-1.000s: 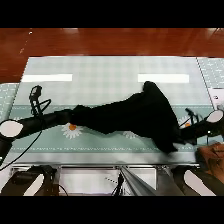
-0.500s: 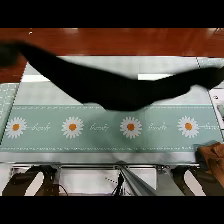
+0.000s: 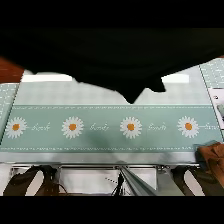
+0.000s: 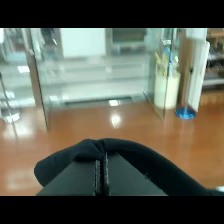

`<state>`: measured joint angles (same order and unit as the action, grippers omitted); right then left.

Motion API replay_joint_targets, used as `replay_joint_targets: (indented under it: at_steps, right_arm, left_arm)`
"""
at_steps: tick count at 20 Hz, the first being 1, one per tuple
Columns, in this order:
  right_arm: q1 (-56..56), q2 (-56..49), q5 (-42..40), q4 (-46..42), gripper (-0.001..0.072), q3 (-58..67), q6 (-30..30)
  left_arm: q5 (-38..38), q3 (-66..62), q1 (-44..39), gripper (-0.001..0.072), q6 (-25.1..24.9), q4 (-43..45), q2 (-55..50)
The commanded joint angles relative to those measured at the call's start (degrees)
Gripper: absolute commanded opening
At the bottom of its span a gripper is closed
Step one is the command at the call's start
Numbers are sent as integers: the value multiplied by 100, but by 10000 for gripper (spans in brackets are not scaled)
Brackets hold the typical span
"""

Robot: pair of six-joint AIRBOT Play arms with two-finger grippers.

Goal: Fold the shirts.

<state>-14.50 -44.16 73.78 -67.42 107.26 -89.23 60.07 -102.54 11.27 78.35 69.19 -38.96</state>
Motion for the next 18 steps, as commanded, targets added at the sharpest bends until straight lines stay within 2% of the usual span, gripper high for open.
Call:
replay_joint_targets:
  at_steps: [1,4,7,10,12,15,18]
  right_arm:
    - [2,7,400,352,29,640,-188]
    - [2,-2,1558,129,29,730,-181]
    - [2,-302,3224,-280,29,730,66]
    - [4,-706,3259,-319,29,446,208]
    - [9,-1062,3257,-258,29,-13,289]
    - [262,-1757,3195,-396,29,-970,461]
    - [636,-2778,2540,-629,29,-1519,697]
  left_arm:
    - [442,-927,24,21,210,306,61]
    - [1040,-1132,26,21,212,411,33]
    - [2658,-1108,26,22,380,756,-332]
    - [3689,-675,22,22,382,780,-929]
    - [3604,-37,13,22,330,778,-1292]
    - [2966,1036,11,22,319,776,-1902]
    - [2166,1869,-35,22,319,754,-2634]
